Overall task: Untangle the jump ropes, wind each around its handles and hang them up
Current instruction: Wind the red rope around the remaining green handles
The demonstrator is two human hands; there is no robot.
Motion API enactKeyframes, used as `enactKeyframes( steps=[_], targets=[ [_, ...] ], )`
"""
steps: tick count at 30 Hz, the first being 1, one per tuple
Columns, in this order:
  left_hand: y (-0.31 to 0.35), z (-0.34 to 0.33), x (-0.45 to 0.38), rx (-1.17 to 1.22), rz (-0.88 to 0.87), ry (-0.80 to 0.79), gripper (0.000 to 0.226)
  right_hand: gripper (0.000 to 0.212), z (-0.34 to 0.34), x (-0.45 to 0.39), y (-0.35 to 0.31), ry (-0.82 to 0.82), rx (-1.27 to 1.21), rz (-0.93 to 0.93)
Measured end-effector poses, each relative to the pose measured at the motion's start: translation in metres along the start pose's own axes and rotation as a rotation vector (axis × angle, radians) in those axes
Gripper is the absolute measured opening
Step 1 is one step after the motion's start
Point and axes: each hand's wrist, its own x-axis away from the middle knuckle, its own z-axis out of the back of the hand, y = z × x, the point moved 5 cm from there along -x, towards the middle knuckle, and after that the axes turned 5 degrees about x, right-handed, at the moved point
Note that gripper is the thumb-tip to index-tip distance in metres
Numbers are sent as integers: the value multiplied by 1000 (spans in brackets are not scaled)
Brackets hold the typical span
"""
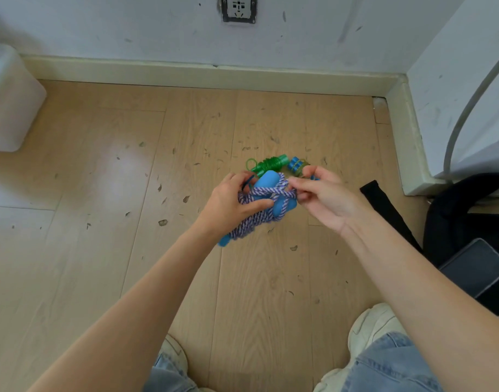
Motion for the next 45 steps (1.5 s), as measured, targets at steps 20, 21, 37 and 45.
enactKeyframes(
  steps=[20,21,37,45],
  targets=[
    [-24,-22,17,800,700,60,24,34,-27,15,5,-8,448,343],
    [-23,-21,15,802,699,43,27,33,-26,11,2,-3,503,339],
    [-16,-8,7,722,333,-100,15,19,-39,2,-1,-69,960,520],
    [-23,0,0,339,235,50,11,23,-31,-12,13,-8,745,361]
  ],
)
